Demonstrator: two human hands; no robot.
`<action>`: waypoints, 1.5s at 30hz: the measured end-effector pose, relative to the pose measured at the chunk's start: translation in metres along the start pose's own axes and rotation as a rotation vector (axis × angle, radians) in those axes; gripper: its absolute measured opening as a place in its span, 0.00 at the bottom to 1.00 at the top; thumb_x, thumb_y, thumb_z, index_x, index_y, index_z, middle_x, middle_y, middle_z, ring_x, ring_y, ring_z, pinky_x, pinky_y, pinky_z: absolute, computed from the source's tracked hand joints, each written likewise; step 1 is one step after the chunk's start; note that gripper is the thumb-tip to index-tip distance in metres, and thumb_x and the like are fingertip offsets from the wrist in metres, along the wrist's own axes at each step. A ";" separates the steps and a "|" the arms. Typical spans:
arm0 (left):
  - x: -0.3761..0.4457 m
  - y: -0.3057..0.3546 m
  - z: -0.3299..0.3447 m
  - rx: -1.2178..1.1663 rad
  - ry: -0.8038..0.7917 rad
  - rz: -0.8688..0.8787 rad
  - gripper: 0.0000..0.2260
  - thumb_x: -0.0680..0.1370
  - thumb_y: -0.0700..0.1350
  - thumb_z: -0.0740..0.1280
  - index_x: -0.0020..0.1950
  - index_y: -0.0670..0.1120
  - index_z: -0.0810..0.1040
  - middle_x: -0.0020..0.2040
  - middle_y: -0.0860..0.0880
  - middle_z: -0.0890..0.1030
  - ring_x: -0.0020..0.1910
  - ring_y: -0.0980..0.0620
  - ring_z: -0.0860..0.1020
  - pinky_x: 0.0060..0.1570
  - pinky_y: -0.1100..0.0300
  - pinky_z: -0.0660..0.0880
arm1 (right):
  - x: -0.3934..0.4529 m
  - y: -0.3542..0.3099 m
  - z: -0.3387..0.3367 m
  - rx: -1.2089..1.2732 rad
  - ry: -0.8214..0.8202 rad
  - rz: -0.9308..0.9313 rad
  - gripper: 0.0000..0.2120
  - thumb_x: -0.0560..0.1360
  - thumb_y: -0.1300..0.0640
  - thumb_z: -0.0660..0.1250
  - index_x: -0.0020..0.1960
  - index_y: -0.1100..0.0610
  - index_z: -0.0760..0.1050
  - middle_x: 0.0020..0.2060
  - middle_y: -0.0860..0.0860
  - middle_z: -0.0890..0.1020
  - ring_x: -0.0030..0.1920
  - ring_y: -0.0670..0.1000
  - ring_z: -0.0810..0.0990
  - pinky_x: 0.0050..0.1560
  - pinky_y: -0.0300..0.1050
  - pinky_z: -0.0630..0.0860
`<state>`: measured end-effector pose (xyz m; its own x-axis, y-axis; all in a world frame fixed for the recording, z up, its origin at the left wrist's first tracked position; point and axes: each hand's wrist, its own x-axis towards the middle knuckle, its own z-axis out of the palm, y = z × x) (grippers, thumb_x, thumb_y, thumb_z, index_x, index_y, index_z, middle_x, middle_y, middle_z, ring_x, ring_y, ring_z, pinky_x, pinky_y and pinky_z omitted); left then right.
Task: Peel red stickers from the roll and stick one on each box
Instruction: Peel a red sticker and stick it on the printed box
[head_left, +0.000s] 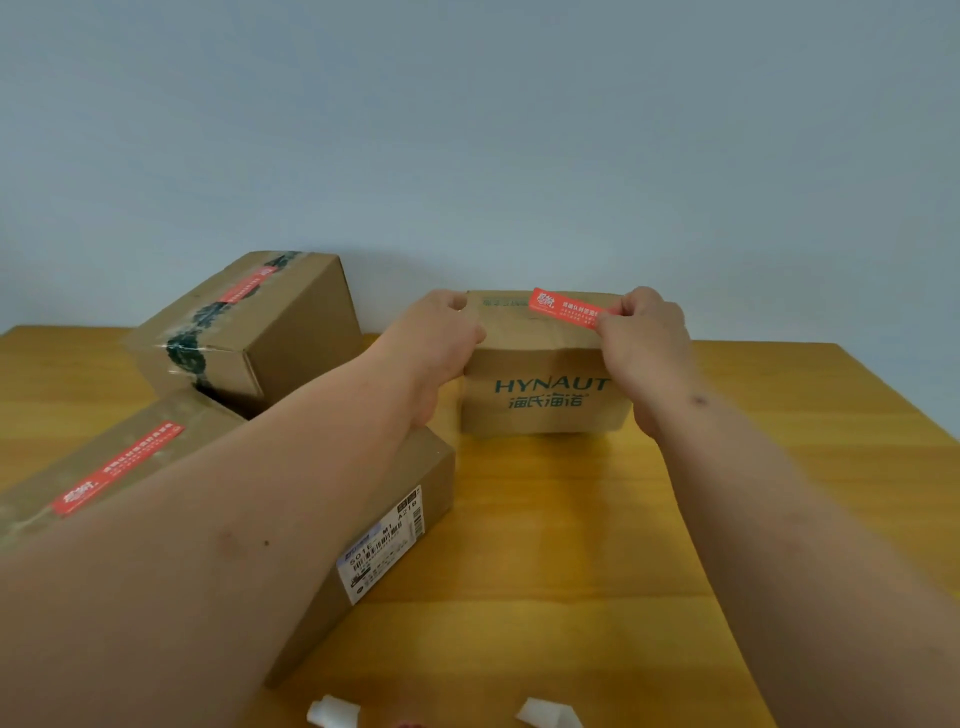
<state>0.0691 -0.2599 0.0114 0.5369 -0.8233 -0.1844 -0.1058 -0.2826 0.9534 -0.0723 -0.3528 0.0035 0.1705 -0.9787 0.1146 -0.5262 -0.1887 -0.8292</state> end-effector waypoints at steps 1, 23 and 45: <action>-0.006 0.003 0.001 0.004 -0.008 0.019 0.23 0.79 0.39 0.62 0.74 0.49 0.65 0.65 0.46 0.75 0.62 0.46 0.74 0.65 0.48 0.72 | -0.005 0.000 -0.008 0.008 0.022 -0.006 0.06 0.78 0.57 0.55 0.45 0.50 0.69 0.55 0.54 0.70 0.41 0.50 0.71 0.33 0.43 0.64; -0.177 -0.051 -0.045 0.627 -0.027 0.113 0.08 0.79 0.51 0.66 0.57 0.54 0.77 0.51 0.51 0.80 0.48 0.52 0.78 0.53 0.51 0.79 | -0.177 0.014 -0.055 -0.134 -0.221 -0.046 0.07 0.79 0.55 0.55 0.43 0.50 0.68 0.51 0.53 0.75 0.39 0.49 0.70 0.35 0.45 0.64; -0.161 -0.041 -0.061 0.323 0.016 0.222 0.03 0.77 0.47 0.69 0.47 0.51 0.83 0.44 0.52 0.82 0.44 0.55 0.78 0.39 0.64 0.71 | -0.162 -0.027 -0.029 -0.066 -0.426 -0.172 0.05 0.75 0.58 0.65 0.40 0.53 0.75 0.37 0.48 0.77 0.38 0.49 0.71 0.35 0.44 0.64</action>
<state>0.0384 -0.0859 0.0171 0.4836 -0.8750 0.0240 -0.4775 -0.2407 0.8450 -0.1103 -0.1913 0.0230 0.5798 -0.8148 0.0013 -0.5097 -0.3640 -0.7796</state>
